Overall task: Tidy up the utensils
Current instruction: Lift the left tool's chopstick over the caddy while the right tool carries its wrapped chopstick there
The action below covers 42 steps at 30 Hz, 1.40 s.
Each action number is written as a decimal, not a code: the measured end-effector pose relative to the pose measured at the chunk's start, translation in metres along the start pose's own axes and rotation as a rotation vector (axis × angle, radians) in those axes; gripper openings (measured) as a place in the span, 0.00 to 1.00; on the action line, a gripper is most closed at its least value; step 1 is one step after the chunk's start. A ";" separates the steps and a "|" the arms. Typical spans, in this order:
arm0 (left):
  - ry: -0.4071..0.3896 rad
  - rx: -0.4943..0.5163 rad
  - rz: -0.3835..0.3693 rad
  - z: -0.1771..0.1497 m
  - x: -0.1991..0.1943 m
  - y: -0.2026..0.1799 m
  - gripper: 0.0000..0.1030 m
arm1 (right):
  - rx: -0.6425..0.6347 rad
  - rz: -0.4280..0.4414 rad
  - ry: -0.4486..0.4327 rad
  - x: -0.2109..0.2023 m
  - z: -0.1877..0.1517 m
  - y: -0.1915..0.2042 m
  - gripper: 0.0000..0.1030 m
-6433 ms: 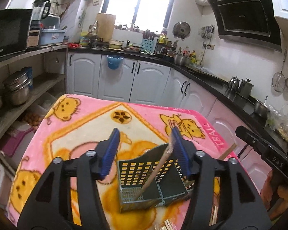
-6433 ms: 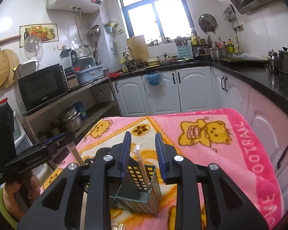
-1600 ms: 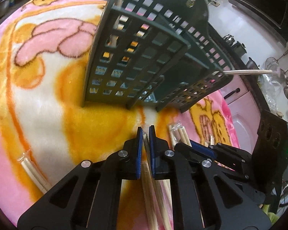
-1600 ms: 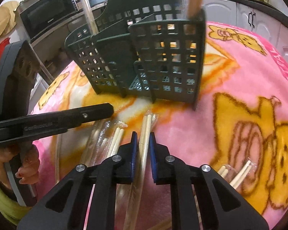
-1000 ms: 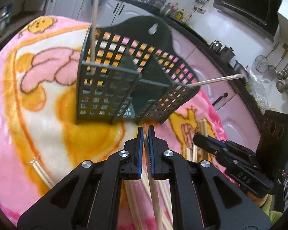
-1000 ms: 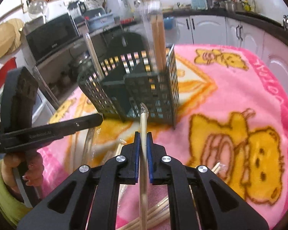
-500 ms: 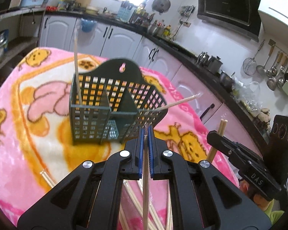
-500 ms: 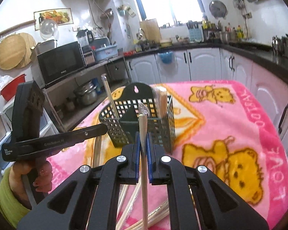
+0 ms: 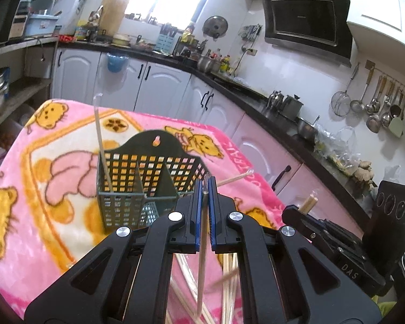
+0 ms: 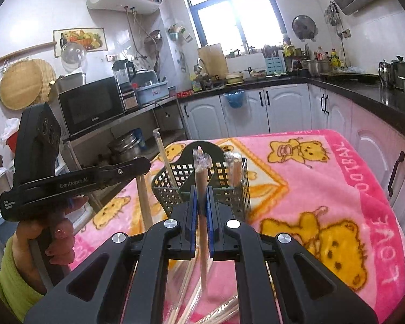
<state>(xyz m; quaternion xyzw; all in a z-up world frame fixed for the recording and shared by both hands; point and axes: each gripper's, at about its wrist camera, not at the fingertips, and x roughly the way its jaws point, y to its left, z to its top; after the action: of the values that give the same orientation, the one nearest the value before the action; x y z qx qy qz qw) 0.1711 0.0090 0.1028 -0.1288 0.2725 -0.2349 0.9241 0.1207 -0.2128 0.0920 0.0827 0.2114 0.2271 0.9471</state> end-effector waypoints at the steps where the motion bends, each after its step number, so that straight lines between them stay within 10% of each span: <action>1: -0.004 0.007 -0.003 0.002 -0.001 -0.002 0.02 | 0.001 -0.002 -0.006 -0.001 0.001 0.001 0.06; 42: -0.231 0.139 0.032 0.115 -0.006 -0.033 0.02 | -0.050 0.035 -0.247 0.010 0.110 0.016 0.06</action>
<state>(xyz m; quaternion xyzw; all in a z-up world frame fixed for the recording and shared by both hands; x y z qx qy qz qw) 0.2199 -0.0035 0.2117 -0.0862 0.1495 -0.2222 0.9596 0.1707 -0.2006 0.1915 0.0901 0.0860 0.2370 0.9635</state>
